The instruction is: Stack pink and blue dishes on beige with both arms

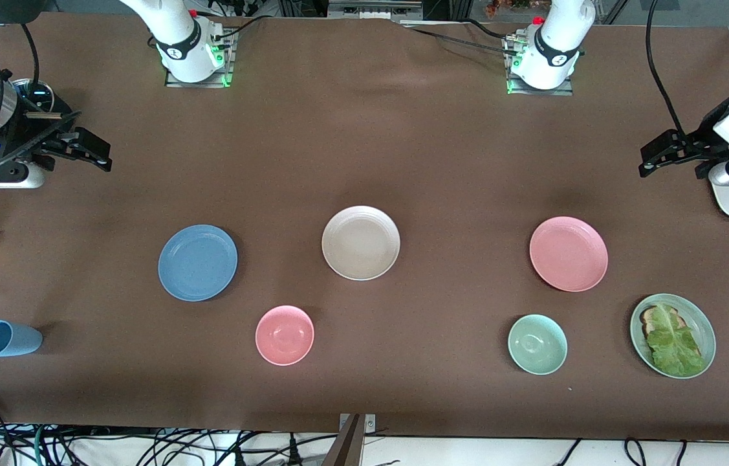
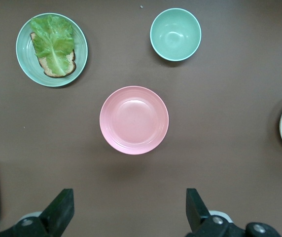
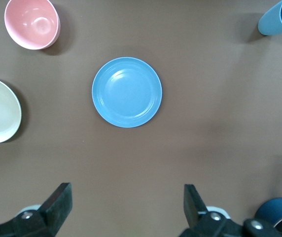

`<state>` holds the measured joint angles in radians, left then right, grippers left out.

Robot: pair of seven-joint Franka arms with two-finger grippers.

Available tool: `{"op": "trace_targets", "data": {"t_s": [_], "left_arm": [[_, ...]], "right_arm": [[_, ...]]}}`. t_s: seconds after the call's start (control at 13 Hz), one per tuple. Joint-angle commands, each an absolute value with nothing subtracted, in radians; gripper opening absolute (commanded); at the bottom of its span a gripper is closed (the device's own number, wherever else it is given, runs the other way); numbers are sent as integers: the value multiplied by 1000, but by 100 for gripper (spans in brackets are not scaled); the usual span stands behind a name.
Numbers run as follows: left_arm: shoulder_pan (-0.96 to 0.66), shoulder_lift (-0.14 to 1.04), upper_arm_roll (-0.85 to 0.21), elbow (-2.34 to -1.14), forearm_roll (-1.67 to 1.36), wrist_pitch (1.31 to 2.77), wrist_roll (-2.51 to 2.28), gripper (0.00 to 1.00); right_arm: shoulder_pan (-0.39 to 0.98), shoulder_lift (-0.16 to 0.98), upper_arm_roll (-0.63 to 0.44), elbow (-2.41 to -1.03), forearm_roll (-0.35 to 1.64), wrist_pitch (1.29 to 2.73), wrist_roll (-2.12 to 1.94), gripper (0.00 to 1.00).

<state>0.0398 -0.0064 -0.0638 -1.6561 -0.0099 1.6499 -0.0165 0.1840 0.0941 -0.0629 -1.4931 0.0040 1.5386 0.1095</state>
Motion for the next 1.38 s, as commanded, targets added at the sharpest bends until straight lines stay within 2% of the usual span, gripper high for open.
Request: {"op": "trace_targets", "data": {"t_s": [0.0,1.3], "left_arm": [[38,-11,-64,-1657,-14,1655,-11,100],[38,-11,-66,-1657,-14,1646,-9,100]], "right_arm": [[166,100,-66,-1490,20,1543,80,100],[161,100,-68,-1489,17,1525,80,100]]}}
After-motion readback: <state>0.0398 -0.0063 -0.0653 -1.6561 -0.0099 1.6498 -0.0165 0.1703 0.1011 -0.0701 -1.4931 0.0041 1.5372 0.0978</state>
